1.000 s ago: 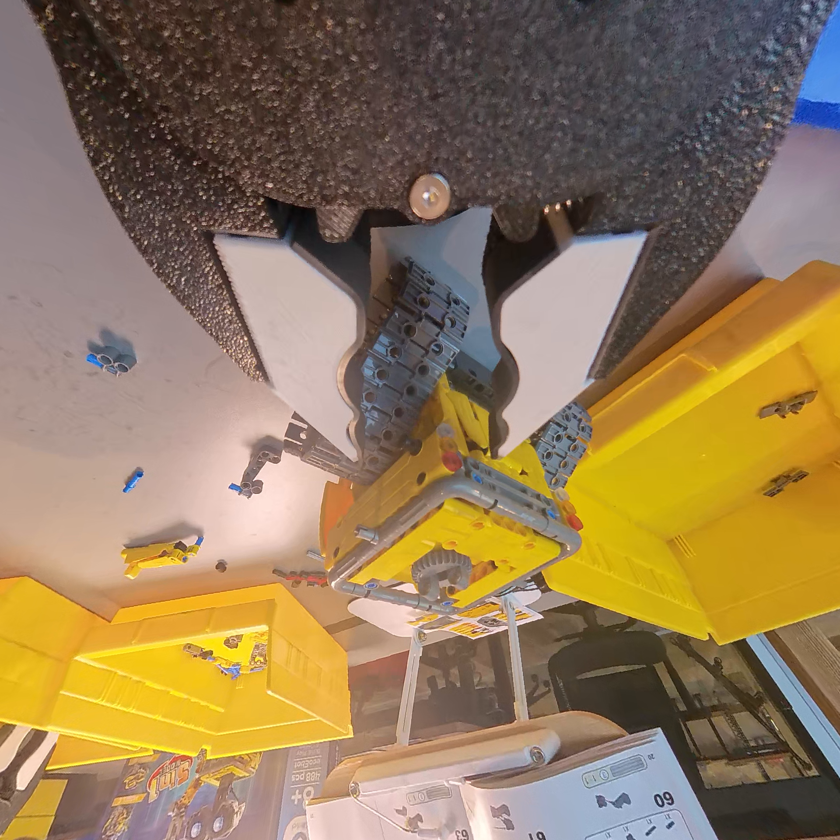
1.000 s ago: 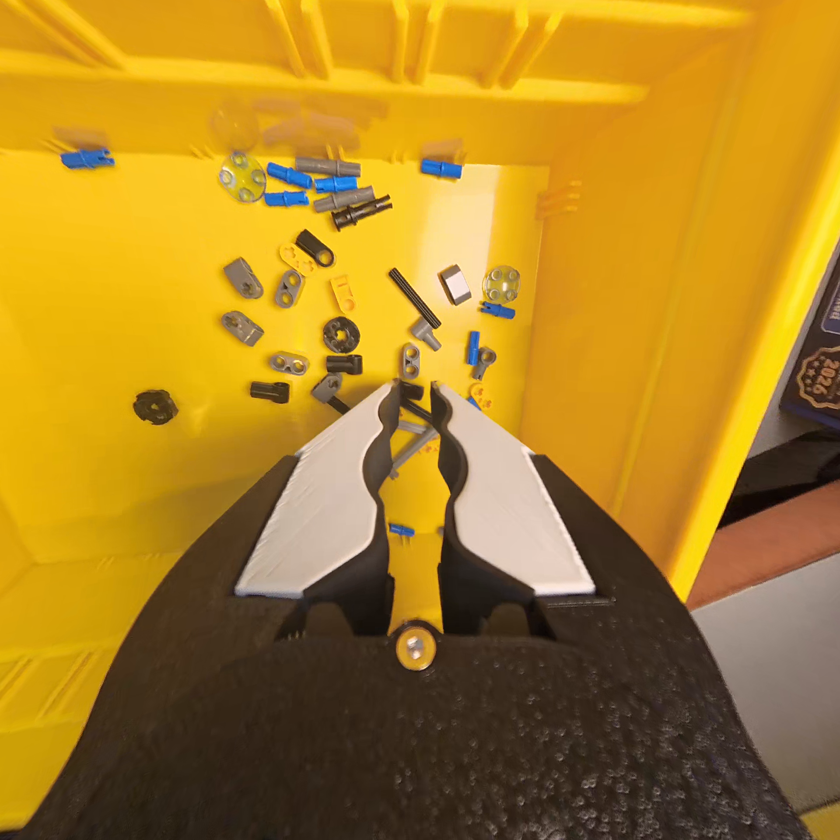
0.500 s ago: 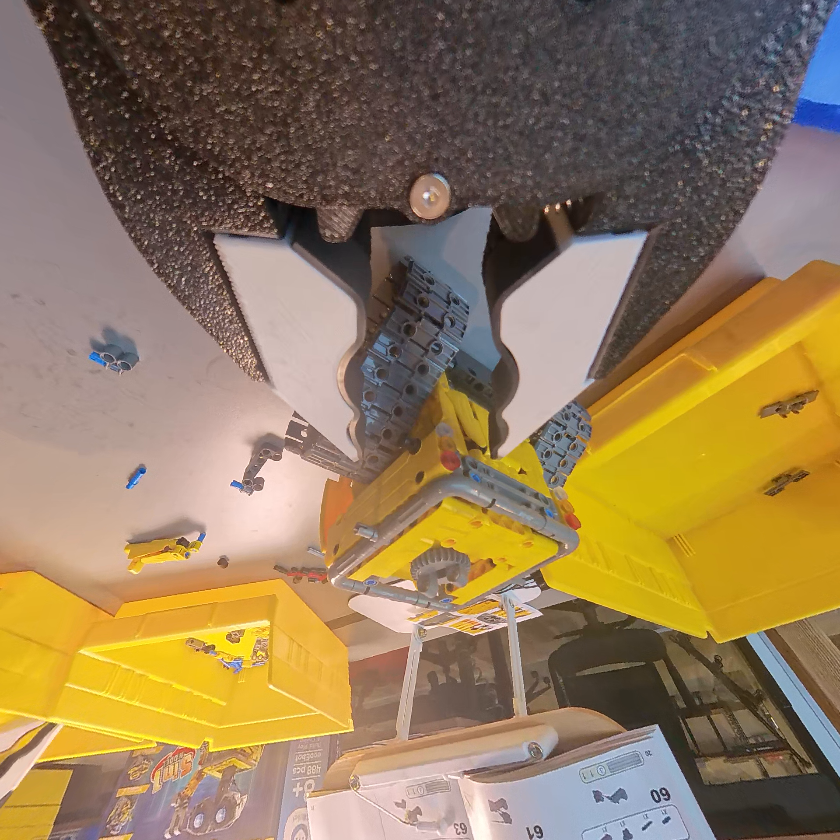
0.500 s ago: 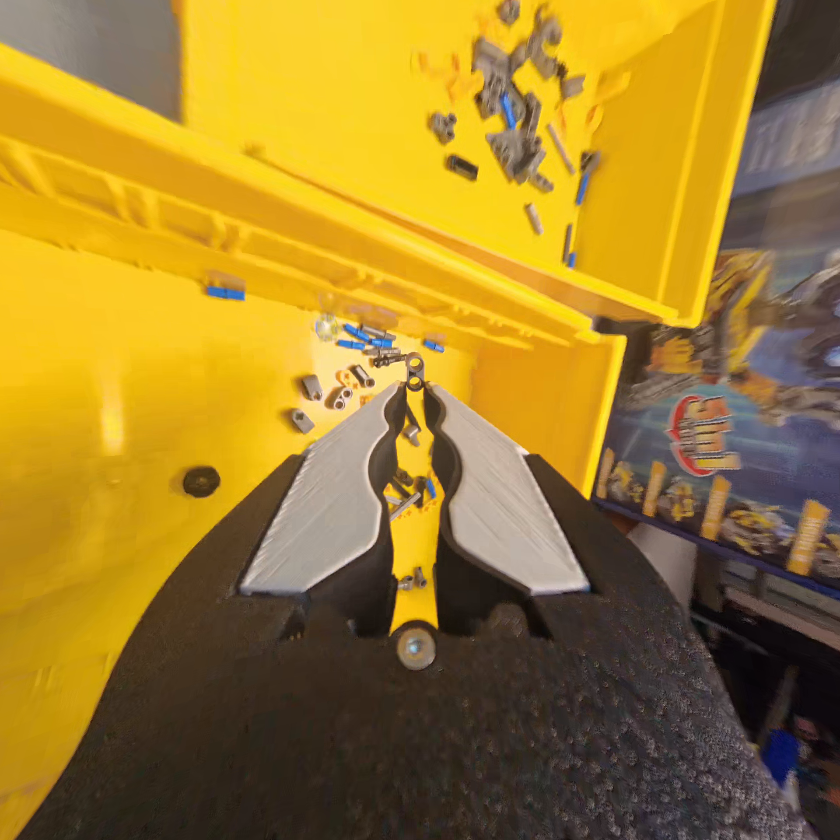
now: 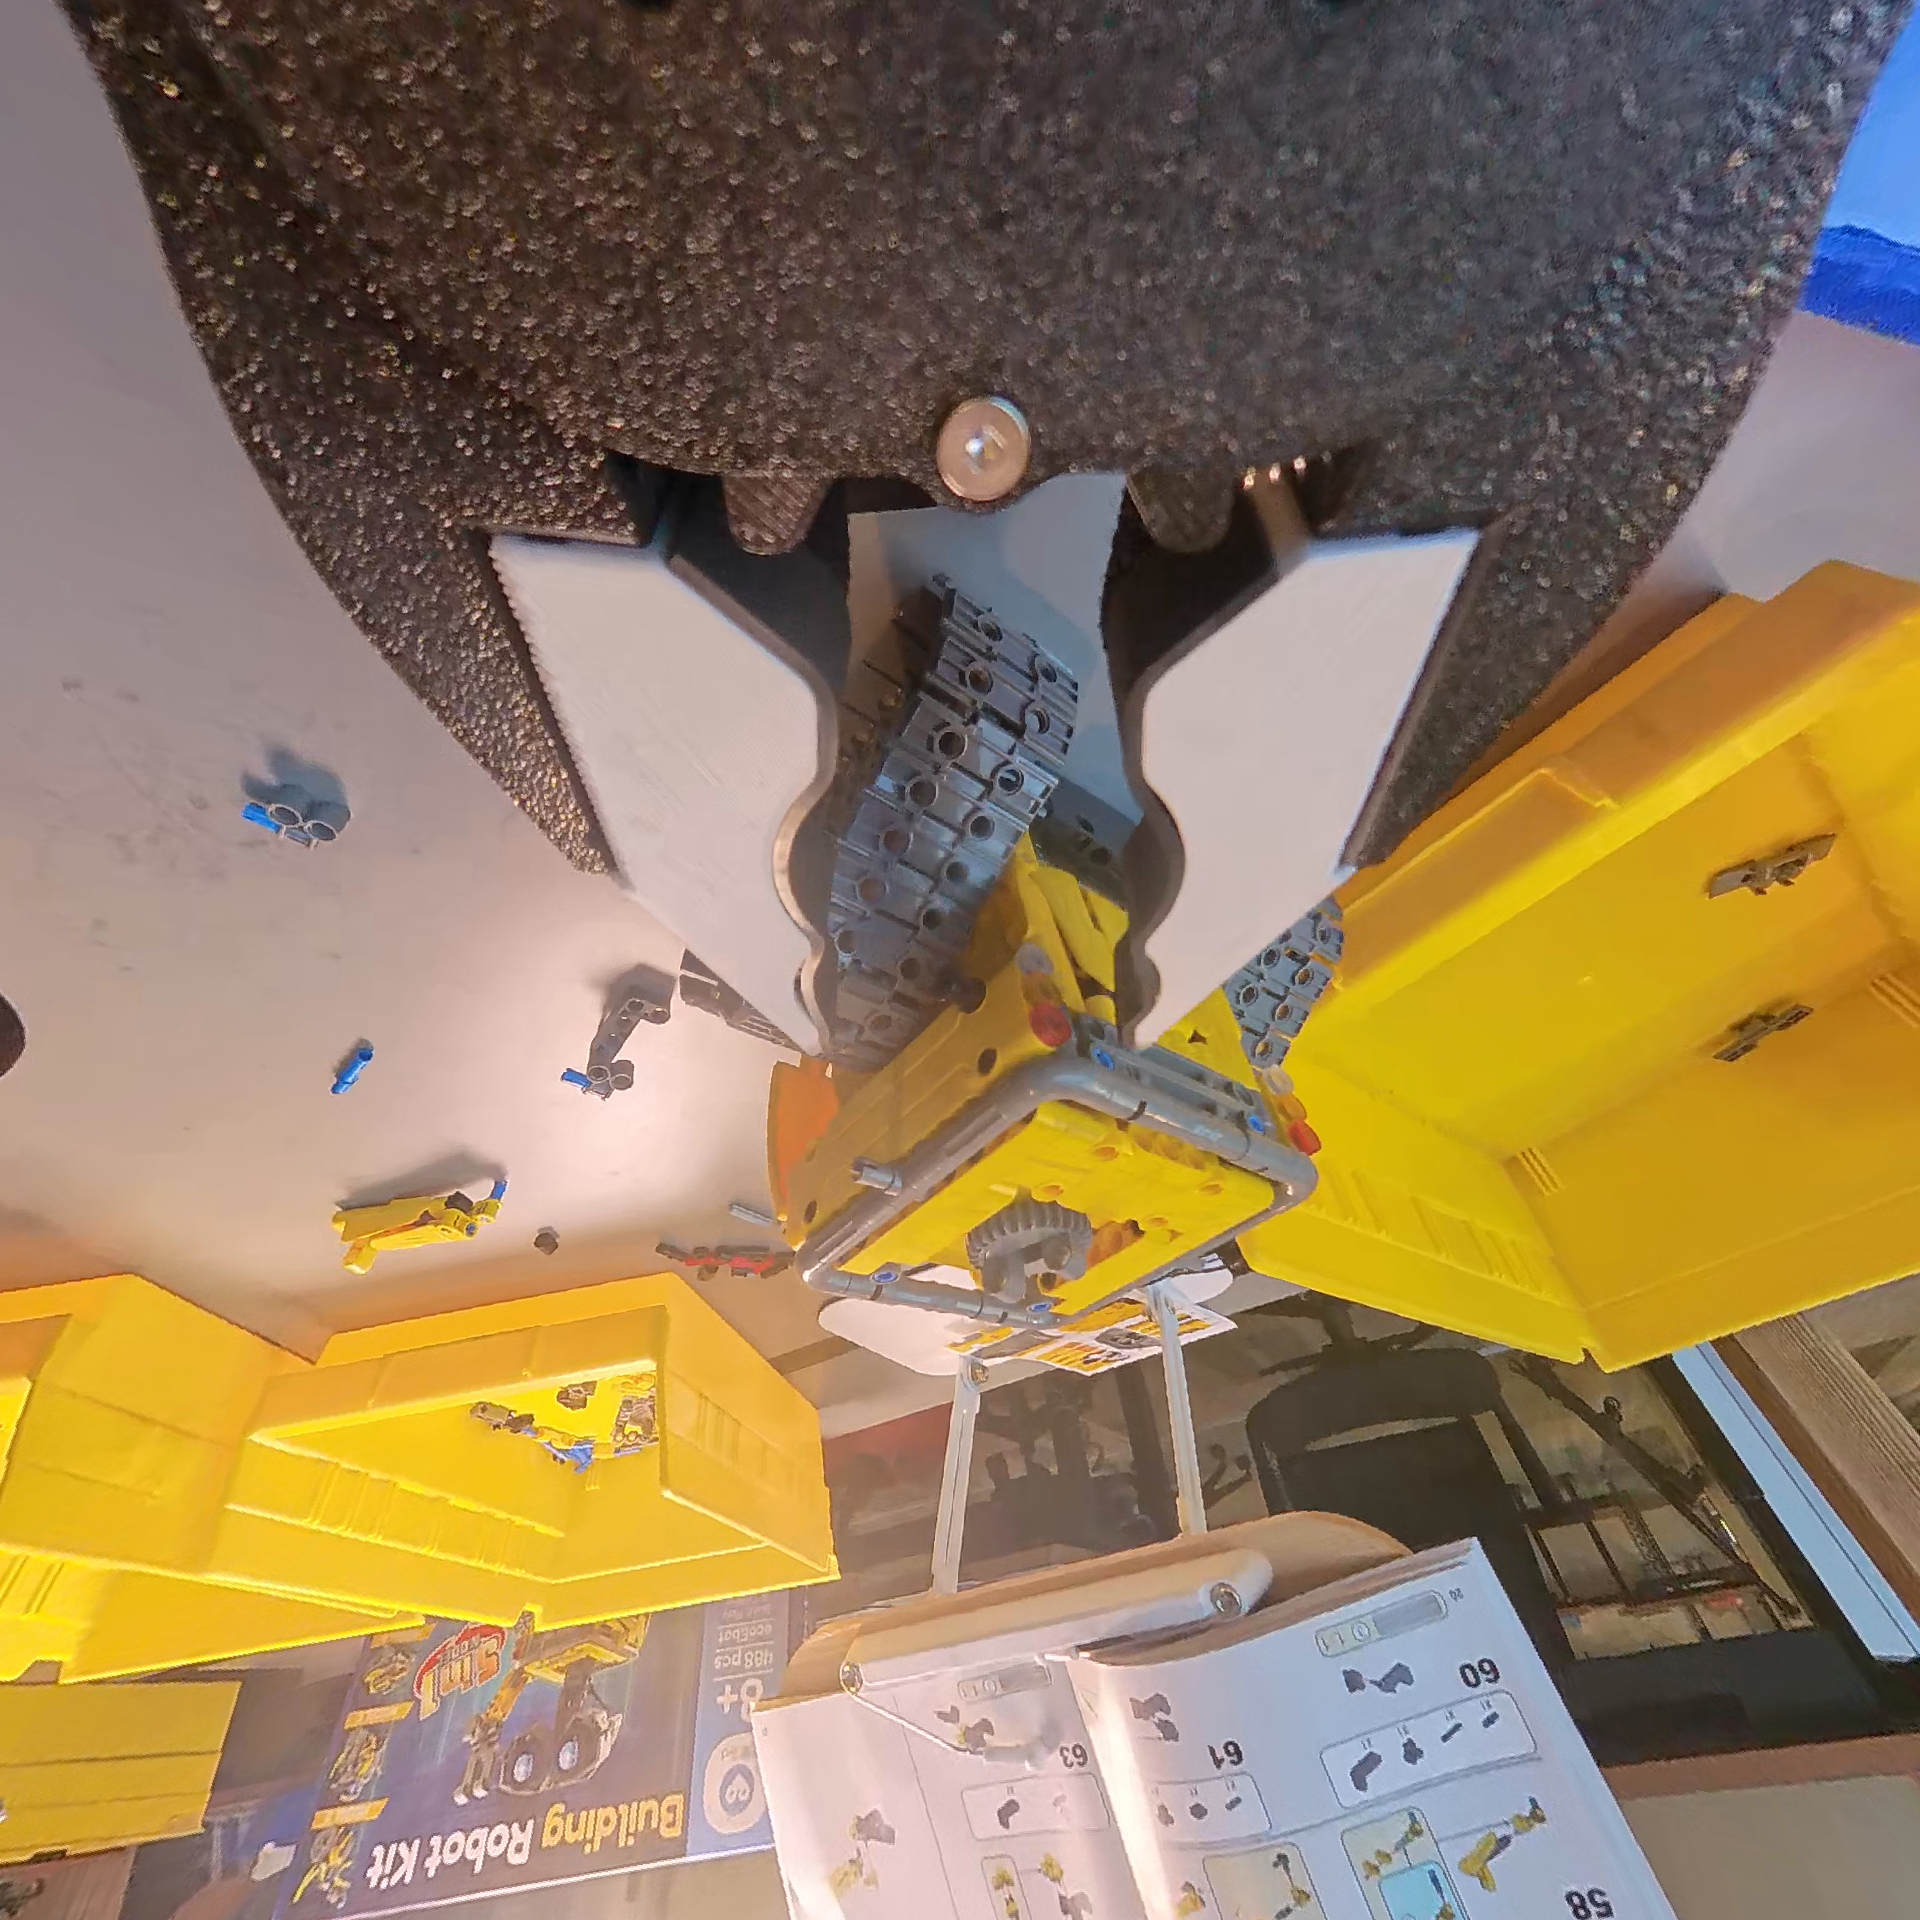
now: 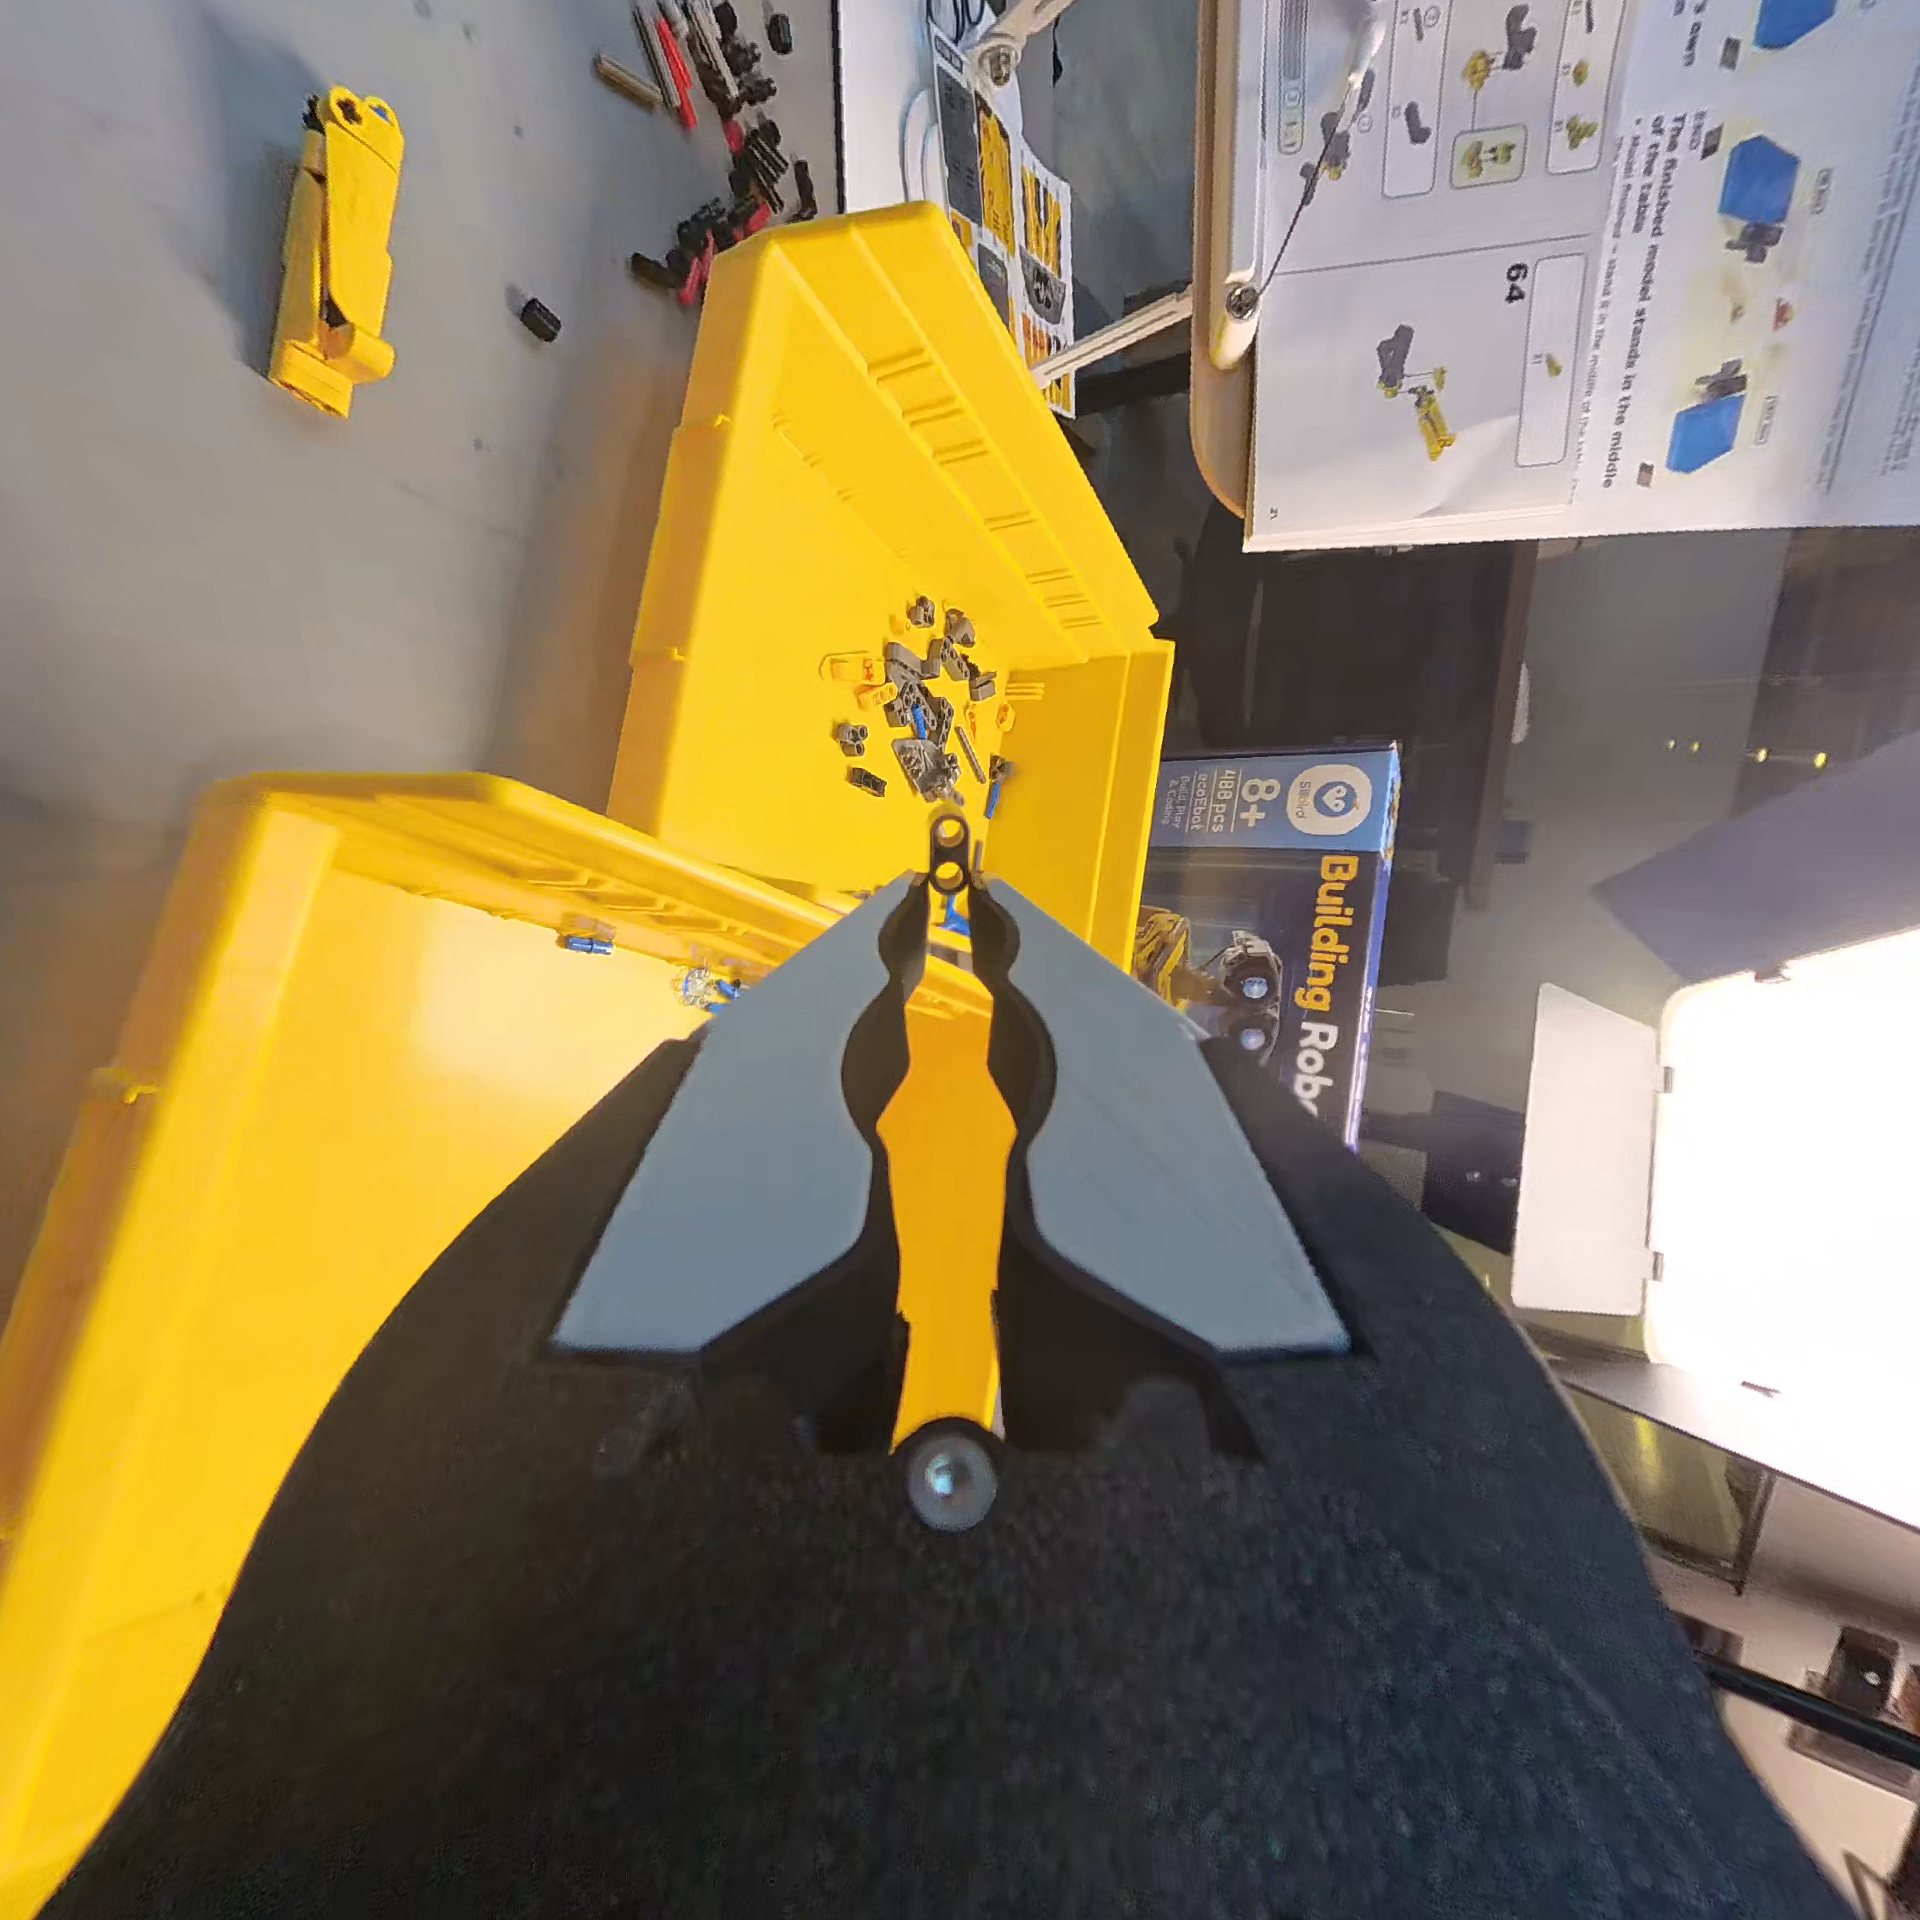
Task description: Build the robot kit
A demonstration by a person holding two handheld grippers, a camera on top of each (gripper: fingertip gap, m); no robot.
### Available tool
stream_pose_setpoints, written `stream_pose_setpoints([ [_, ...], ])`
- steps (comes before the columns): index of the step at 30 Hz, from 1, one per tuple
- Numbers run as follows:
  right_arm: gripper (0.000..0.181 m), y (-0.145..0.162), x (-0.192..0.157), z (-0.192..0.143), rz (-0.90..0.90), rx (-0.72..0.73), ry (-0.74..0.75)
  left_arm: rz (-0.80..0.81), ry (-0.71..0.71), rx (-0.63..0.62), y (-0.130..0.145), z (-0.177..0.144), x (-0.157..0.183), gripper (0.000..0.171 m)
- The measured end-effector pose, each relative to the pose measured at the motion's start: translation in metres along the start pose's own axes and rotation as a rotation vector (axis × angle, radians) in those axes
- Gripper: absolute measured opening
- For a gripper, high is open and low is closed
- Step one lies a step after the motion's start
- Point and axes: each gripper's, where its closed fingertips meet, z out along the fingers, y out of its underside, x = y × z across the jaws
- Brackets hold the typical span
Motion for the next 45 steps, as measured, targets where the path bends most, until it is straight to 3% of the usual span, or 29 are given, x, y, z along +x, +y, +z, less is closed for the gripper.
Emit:
stream_pose_setpoints([
  [5, 0.007, 0.026, -0.02, 0.003, 0.1, -0.07, -0.092, -0.008, 0.003, 0.031, -0.005, -0.004, 0.0, 0.053],
  [12, 0.007, 0.07, -0.077, 0.027, 0.394, -0.221, -0.322, -0.037, 0.018, 0.066, -0.009, -0.008, -0.002, 0.054],
  [21, 0.007, 0.125, -0.094, 0.069, 0.694, -0.422, -0.463, -0.023, 0.032, 0.063, -0.008, -0.008, 0.002, 0.054],
  [30, 0.007, 0.162, -0.096, 0.094, 0.815, -0.525, -0.55, -0.048, 0.039, 0.059, -0.007, -0.007, 0.0, 0.055],
  [45, 0.008, 0.176, -0.096, 0.099, 0.84, -0.566, -0.572, -0.062, 0.038, 0.046, -0.004, -0.005, -0.002, 0.055],
])
